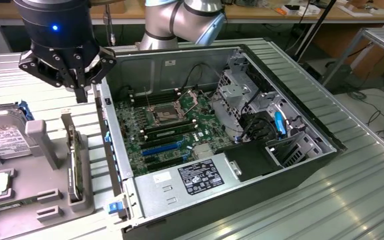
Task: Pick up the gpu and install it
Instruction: 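Reach for the gpu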
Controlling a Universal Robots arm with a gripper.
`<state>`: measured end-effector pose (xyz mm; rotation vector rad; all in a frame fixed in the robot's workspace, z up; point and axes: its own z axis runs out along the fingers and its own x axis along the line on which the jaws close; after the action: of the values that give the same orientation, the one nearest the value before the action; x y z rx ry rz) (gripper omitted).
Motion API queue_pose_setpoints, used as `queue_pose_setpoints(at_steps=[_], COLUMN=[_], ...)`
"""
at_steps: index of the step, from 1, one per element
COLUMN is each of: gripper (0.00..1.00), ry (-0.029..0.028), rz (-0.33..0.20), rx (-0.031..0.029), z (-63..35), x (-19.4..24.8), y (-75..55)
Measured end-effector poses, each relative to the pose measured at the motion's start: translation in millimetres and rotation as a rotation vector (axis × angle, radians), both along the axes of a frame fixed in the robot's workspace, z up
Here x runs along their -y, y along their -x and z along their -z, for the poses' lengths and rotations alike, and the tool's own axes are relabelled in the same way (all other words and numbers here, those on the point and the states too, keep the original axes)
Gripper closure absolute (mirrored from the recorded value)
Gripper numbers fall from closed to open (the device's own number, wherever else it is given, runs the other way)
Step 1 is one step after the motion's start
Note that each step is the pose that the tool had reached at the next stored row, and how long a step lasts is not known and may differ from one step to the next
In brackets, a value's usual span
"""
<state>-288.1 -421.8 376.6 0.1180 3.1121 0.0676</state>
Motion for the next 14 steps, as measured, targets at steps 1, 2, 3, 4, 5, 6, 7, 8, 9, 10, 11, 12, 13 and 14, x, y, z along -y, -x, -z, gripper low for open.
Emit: queue_pose_setpoints(at_steps=[1,2,3,4,5,6,7,8,9,10,11,12,13,14], gripper=[0.89,0.89,0.89,0.89,0.89,0.89,0.89,0.89,0.89,0.89,0.89,0.89,0.89,0.89], ry=[0.0000,0.0000,0.0000,0.0000,-0.0001,0.0000,0.0000,0.0000,-0.0001,0.0000,0.0001,0.0000,0.0000,0.0000], rz=[0.000,0.000,0.000,0.000,0.000,0.000,0.000,0.000,0.000,0.000,0.000,0.000,0.000,0.000], rx=[0.0000,0.0000,0.0000,0.0000,0.0001,0.0000,-0.0001,0.0000,0.0000,0.0000,0.0000,0.0000,0.0001,0.0001], z=[0.0,0.0,0.0,0.1,0.1,0.1,0.1,0.1,0.2,0.2,0.2,0.3,0.4,0.5], x=[1.4,3.4,6.9,10.1,13.0,14.5,17.7,19.5,21.3,23.2,25.1,27.0,28.4,29.9], y=[1.5,3.4,6.8,10.1,13.1,14.9,18.5,20.4,22.6,25.0,28.3,32.4,36.5,41.4])
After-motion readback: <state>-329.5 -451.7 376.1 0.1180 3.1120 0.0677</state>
